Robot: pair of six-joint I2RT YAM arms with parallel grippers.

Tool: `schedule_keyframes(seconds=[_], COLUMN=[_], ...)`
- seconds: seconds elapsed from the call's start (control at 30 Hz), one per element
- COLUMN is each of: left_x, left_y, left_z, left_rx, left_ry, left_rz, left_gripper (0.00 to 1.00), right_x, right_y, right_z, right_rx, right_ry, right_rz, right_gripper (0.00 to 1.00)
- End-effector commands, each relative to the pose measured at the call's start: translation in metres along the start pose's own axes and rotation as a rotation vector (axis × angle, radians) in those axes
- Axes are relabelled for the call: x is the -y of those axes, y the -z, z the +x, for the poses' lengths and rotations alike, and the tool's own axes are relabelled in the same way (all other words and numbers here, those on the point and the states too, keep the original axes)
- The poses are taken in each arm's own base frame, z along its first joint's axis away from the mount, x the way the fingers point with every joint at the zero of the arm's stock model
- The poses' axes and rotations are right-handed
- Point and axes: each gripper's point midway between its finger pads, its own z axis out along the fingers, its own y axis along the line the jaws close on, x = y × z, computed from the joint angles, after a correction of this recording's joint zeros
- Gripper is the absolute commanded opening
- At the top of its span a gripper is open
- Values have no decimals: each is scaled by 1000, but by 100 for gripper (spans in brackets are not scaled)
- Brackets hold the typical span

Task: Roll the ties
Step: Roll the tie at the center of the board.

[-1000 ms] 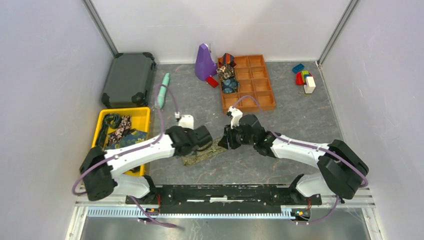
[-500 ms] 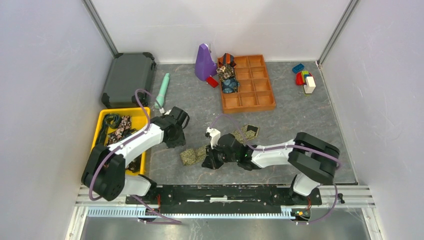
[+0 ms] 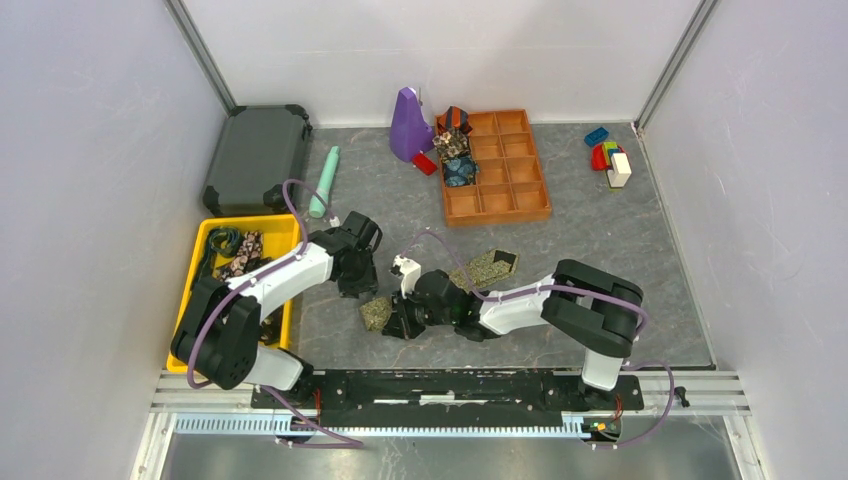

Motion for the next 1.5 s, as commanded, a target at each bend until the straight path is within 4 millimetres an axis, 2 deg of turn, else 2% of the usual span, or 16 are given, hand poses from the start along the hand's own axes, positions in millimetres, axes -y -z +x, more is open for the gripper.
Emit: schedule_keyframes(seconds=[0.0, 0.2, 0.57, 0.7, 0.9, 0.97, 1.23, 1.37, 1.47], left_x=[11, 11, 16, 15, 15, 15, 12, 4, -3], left_y=[3, 2, 4, 4, 4, 3, 7, 12, 18], left_z=[-4, 3, 17, 22, 24, 24, 11, -4, -15], left_rx=[0, -30, -79, -94, -100, -103, -58, -7, 49], left_ry=[-32, -30, -24, -27, -32, -29, -21, -19, -10], left_rz=[62, 67, 110, 109, 107, 104, 64, 0, -41], left_gripper=[50, 50, 50, 50, 50, 50, 50, 50, 57], right_x=[-9, 0, 5, 8, 11, 14, 2, -11, -17], right_y=[-11, -13, -15, -19, -21, -19, -6, 10, 25], right_z=[-21, -20, -19, -13, -6, -9, -15, -15, -13], right_rx=[75, 98, 160, 162, 165, 182, 186, 165, 140], right_ry=[1, 7, 19, 22, 29, 35, 62, 95, 124], right_rz=[-11, 32, 51, 61, 55, 73, 47, 26, 21], right_gripper=[12, 11, 11, 11, 11, 11, 13, 19, 24])
